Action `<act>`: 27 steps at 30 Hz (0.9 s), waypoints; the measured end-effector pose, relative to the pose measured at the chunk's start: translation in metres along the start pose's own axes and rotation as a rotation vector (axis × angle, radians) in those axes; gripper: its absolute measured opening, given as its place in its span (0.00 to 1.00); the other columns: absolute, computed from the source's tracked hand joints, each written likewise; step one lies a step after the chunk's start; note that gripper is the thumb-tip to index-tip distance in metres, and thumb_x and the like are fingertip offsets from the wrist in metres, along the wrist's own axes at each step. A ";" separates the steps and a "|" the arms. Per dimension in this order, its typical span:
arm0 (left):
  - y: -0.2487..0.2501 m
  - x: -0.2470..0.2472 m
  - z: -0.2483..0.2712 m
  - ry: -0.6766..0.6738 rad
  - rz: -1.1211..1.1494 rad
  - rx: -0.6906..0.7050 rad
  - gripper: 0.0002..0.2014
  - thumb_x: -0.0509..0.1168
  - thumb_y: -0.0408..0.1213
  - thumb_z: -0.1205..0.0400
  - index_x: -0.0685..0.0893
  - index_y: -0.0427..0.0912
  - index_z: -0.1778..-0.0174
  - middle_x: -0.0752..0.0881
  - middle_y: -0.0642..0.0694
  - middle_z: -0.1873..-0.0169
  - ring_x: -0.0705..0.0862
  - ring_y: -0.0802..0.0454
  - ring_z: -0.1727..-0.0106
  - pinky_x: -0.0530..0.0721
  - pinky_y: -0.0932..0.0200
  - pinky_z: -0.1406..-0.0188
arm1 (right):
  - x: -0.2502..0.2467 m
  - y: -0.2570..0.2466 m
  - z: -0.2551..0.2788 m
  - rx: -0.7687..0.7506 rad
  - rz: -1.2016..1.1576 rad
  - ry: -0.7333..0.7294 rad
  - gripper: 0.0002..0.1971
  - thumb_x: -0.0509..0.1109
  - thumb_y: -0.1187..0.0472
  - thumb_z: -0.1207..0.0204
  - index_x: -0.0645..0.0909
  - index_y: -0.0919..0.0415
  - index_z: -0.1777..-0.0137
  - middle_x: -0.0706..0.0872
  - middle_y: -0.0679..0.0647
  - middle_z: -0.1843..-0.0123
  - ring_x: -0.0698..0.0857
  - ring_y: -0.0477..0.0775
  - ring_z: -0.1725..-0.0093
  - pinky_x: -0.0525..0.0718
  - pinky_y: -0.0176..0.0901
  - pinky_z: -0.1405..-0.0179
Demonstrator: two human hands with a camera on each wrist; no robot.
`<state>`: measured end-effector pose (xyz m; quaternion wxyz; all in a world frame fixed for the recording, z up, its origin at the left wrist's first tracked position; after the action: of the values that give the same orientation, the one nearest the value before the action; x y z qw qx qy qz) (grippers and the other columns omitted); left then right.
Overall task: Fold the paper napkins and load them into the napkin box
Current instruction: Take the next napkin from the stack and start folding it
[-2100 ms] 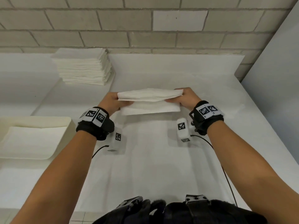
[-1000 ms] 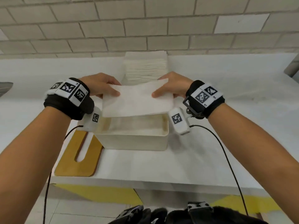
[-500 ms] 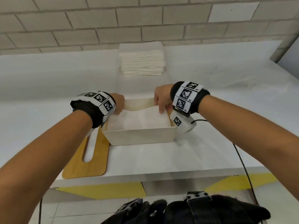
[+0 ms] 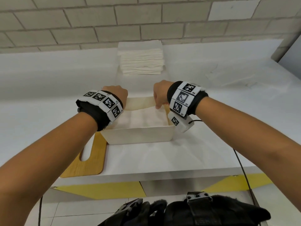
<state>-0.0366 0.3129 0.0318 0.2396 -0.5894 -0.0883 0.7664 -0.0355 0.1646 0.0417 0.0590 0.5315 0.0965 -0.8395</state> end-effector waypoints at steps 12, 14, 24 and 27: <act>0.094 -0.125 -0.015 0.187 0.417 0.147 0.11 0.63 0.47 0.19 0.82 0.49 0.42 0.83 0.48 0.46 0.82 0.48 0.48 0.77 0.56 0.56 | -0.014 0.100 0.033 -0.143 -0.402 0.121 0.17 0.68 0.47 0.23 0.83 0.59 0.43 0.82 0.50 0.59 0.81 0.49 0.59 0.81 0.36 0.65; 0.120 -0.143 -0.026 0.178 0.631 0.217 0.09 0.64 0.45 0.19 0.82 0.48 0.46 0.85 0.50 0.56 0.84 0.51 0.58 0.79 0.60 0.62 | -0.015 0.147 0.040 -0.127 -0.555 0.164 0.14 0.68 0.46 0.24 0.83 0.56 0.46 0.83 0.49 0.60 0.82 0.48 0.60 0.83 0.37 0.64; 0.287 -0.167 -0.112 -0.137 1.241 0.336 0.07 0.64 0.45 0.18 0.81 0.47 0.49 0.86 0.48 0.57 0.85 0.55 0.62 0.82 0.62 0.63 | 0.029 0.422 0.062 0.327 -0.636 0.165 0.12 0.70 0.52 0.23 0.82 0.57 0.45 0.80 0.54 0.46 0.80 0.54 0.47 0.80 0.45 0.50; 0.328 -0.153 -0.139 -0.167 1.082 0.331 0.10 0.64 0.45 0.18 0.80 0.46 0.45 0.84 0.45 0.51 0.84 0.50 0.56 0.80 0.61 0.61 | 0.040 0.464 0.048 0.366 -0.484 0.197 0.19 0.68 0.53 0.22 0.78 0.60 0.34 0.78 0.58 0.33 0.77 0.57 0.34 0.72 0.39 0.40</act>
<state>0.0381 -0.0647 -0.0136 -0.1055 -0.4430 0.3286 0.8274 -0.0013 -0.2983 -0.0201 -0.2486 0.5737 0.0727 -0.7771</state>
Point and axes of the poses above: each hand's wrist, its own z-axis away from the middle knuckle, its own x-axis out of the palm, y = z × x, the point moved 2 cm from there along -z, towards the middle knuckle
